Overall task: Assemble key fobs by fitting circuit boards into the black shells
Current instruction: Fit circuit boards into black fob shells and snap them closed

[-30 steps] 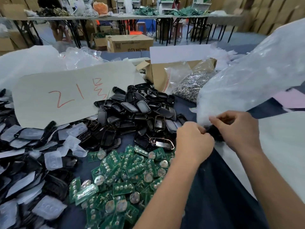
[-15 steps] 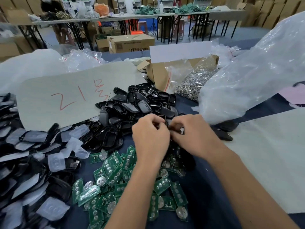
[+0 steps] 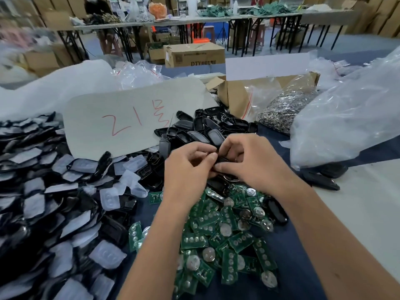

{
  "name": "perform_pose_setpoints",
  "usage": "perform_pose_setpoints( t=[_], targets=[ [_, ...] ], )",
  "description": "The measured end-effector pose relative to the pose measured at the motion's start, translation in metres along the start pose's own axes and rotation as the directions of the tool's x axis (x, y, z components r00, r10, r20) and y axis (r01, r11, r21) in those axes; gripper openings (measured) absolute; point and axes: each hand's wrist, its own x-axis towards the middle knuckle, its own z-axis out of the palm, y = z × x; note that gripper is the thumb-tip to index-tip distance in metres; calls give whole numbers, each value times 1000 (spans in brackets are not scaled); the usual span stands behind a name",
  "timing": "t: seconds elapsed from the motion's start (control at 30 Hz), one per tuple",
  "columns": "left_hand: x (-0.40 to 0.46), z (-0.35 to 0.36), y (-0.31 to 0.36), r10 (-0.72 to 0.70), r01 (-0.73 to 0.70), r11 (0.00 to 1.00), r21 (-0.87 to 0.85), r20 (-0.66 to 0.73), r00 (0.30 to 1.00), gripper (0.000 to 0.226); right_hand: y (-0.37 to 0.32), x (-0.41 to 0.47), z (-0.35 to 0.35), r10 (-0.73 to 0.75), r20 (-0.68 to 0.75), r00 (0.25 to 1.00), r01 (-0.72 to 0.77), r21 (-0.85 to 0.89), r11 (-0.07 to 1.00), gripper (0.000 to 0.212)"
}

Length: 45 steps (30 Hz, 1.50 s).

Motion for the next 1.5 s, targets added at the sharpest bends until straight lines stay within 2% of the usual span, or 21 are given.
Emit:
perform_pose_setpoints(
  t=[0.07,0.13,0.2,0.27,0.33,0.4,0.47,0.53,0.6,0.7,0.73,0.8,0.87,1.0,1.13,1.27,1.37,1.5],
  targets=[
    [2,-24,-5,-47,45,998,-40,-65,997,18,-11,4,13,-26,-56,998,28,41,999,25],
    [4,-50,-14,-73,78,997,15,-213,974,16,-24,5,30,-54,-76,996,53,-17,998,24],
    [4,-75,-24,-76,114,990,84,-360,930,15,-37,4,49,-91,68,994,96,-80,992,22],
    [1,-96,-33,-75,133,986,100,-446,892,15,-49,1,69,-129,225,966,157,-111,981,14],
    [0,-113,-39,-89,141,988,71,-483,871,18,-62,1,85,-169,286,943,227,-186,956,8],
    [1,-122,-43,-104,143,989,43,-487,867,19,-72,5,100,-197,338,920,306,-308,901,19],
    [6,-127,-43,-122,143,990,7,-477,870,18,-78,9,110,-175,371,912,330,-410,850,24],
    [11,-127,-42,-133,129,991,-39,-463,876,17,-79,12,112,-169,385,907,340,-435,834,21],
    [15,-125,-40,-146,108,988,-112,-437,888,15,-76,15,108,-206,380,902,346,-348,871,18],
    [17,-117,-40,-177,107,974,-201,-373,911,14,-64,21,102,-227,287,931,227,33,973,32],
    [17,-114,-41,-188,115,969,-219,-352,917,13,-60,22,100,-225,270,936,179,184,966,35],
    [17,-109,-40,-201,123,962,-245,-322,925,12,-51,23,98,-201,245,948,69,459,886,37],
    [17,-104,-38,-203,121,956,-266,-309,929,13,-44,24,97,-141,178,974,8,595,804,34],
    [14,-94,-35,-207,116,942,-314,-274,939,14,-31,27,97,-64,115,991,-31,675,737,11],
    [12,-87,-33,-231,120,913,-389,-252,940,24,-30,27,99,-26,46,999,-13,692,722,25],
    [10,-82,-32,-231,114,898,-425,-235,944,29,-34,28,100,-11,-24,1000,24,636,771,21],
    [10,-77,-33,-227,113,899,-423,-230,946,30,-33,28,101,3,-23,1000,11,610,793,30],
    [10,-71,-35,-213,98,898,-428,-229,950,30,-37,27,103,8,-112,994,63,616,785,15]
  ],
)
